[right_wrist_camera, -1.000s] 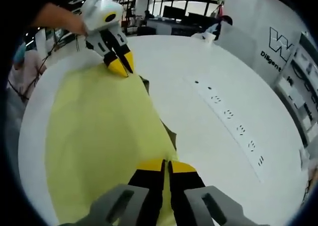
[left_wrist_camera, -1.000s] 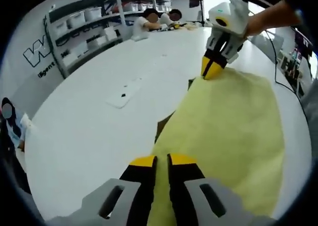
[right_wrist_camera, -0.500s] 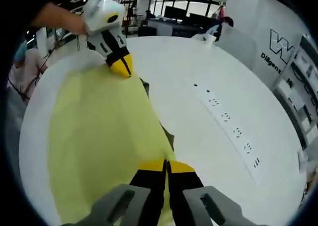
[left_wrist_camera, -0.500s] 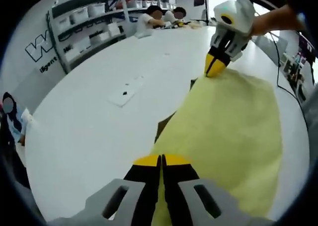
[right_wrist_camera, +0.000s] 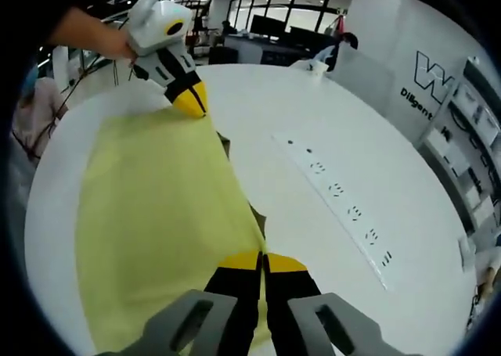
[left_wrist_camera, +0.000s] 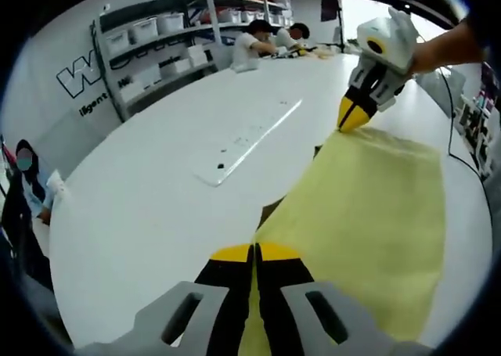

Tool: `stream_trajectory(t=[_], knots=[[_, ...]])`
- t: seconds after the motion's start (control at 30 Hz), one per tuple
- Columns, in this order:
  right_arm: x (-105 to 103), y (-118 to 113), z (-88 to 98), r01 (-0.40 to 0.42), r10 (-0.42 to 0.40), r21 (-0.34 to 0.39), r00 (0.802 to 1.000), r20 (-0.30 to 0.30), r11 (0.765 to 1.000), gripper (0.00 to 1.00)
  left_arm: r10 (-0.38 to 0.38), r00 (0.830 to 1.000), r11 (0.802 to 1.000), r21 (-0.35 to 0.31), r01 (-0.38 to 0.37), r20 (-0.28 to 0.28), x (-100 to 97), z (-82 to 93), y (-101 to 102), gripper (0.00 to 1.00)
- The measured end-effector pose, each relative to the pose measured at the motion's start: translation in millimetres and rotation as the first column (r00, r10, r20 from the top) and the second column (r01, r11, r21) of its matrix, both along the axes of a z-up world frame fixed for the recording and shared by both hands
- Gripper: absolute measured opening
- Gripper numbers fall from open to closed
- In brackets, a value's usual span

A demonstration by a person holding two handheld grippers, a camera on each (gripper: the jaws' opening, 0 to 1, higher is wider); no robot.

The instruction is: Fold the garment on the visible template until the final outline fits inside the template.

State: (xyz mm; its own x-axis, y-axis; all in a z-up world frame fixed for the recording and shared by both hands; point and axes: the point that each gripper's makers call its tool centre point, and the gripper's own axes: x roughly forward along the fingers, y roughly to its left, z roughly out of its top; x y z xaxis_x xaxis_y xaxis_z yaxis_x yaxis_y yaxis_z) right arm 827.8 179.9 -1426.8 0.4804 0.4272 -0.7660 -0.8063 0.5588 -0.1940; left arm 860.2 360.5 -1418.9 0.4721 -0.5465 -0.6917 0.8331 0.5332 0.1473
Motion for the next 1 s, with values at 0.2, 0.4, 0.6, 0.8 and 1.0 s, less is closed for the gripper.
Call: stream_trajectory(t=[0.2,0.4,0.6,0.8,1.0], knots=[[3.1,-2.7,-10.9,0.021,-0.021,-0.03,1.0,-0.005,0.999,0.0,-0.059,0.997,0.995,0.081,0.054,0.057,0.3,-7.9,0.3,0.06],[-1.7,-3.1,-3.0,0.027,-0.027,-0.015,1.0,0.003,1.0,0.05,-0.031,0.998,0.997,0.068,0.027,0.055,-3.1,-0.7,11.1,0.16],[-6.8,-6.4,-2.1,0.046,-0.046,0.006,0.999,-0.013,0.999,0.11,-0.002,0.999,0.998,0.058,-0.001,0.052,-5.6,4.8,25.5,0.22],[-13.9,-6.8,1.0,0.079,-0.078,0.039,0.997,-0.027,0.996,0.18,0.017,0.999,0.998,0.056,-0.019,0.046,-12.4,5.8,35.4,0.22],[-26.4,-9.6,1.9,0.088,-0.087,0.06,0.996,-0.03,0.994,0.18,0.027,0.999,0.999,0.041,-0.029,0.038,-29.0,4.5,40.1,0.2]])
